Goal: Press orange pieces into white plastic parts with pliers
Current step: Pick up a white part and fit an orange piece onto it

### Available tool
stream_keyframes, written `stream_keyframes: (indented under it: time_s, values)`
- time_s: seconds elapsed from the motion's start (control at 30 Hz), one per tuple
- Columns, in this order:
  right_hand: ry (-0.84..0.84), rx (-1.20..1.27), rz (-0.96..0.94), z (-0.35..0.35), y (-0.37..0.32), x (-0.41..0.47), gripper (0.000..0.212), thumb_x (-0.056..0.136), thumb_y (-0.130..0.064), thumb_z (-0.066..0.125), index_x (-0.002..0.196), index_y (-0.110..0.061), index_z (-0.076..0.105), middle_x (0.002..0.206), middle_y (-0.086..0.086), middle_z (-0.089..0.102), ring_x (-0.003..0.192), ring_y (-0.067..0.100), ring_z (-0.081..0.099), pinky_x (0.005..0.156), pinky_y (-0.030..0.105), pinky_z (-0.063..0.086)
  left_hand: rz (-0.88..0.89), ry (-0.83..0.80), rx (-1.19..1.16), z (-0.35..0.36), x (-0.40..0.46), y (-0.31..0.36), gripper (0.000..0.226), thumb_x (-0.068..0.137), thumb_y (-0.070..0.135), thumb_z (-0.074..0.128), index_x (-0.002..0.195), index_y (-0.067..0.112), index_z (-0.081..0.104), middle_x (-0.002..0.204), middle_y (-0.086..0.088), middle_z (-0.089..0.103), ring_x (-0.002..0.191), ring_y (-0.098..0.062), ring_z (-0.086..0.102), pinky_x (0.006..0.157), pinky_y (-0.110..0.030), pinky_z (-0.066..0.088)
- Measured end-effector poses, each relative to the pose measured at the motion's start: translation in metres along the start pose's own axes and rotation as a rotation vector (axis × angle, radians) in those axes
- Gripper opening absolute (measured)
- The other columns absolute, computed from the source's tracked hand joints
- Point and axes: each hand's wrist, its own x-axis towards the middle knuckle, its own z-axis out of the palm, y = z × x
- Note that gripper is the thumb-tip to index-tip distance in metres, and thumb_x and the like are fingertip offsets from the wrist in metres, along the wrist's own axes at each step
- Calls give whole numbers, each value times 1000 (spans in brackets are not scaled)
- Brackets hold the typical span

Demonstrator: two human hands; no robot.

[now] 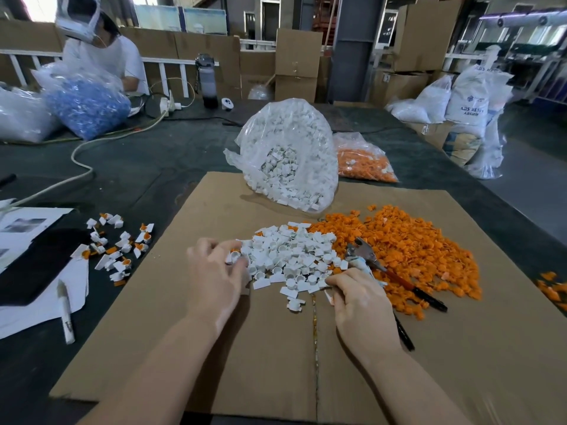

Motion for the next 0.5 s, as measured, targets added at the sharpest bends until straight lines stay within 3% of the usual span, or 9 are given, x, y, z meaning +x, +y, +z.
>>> stream_keyframes:
  time_s: [0.1, 0.23, 0.3, 0.37, 0.5]
  values:
    - [25, -90, 56, -2, 0, -3, 16, 63, 1, 77, 72, -6, 67, 71, 6, 61, 66, 27, 61, 55, 35, 53, 266, -312, -98, 5, -14, 19, 7, 81, 22, 71, 83, 17, 68, 74, 14, 48, 72, -7, 46, 67, -4, 32]
    - [-43, -206, 113, -5, -3, -6, 24, 55, -14, 84, 69, -10, 65, 72, 5, 62, 60, 25, 61, 43, 28, 46, 421, -578, -53, 18, -24, 23, 25, 81, 42, 67, 94, 21, 68, 81, 18, 43, 81, -3, 43, 70, -7, 31]
    - [-80, -227, 111, -4, -3, -6, 25, 56, -11, 86, 65, -11, 63, 65, 4, 59, 55, 24, 59, 38, 29, 45, 394, -609, -50, 22, -24, 24, 24, 83, 39, 66, 99, 21, 68, 85, 14, 44, 86, -6, 45, 74, -13, 33]
    - [-107, -215, 137, 0, -2, -4, 24, 60, -4, 85, 64, -9, 62, 62, 5, 57, 54, 26, 57, 39, 31, 46, 370, -584, -48, 28, -22, 26, 23, 84, 35, 66, 102, 20, 69, 87, 13, 43, 85, -4, 44, 71, -8, 29]
    - [-202, -186, 215, 9, -1, 4, 7, 82, -3, 65, 82, -9, 63, 80, 5, 58, 75, 25, 54, 61, 34, 44, 261, -476, -76, 37, -19, 38, 22, 83, 24, 68, 104, 17, 67, 89, 11, 43, 79, -6, 47, 68, -5, 31]
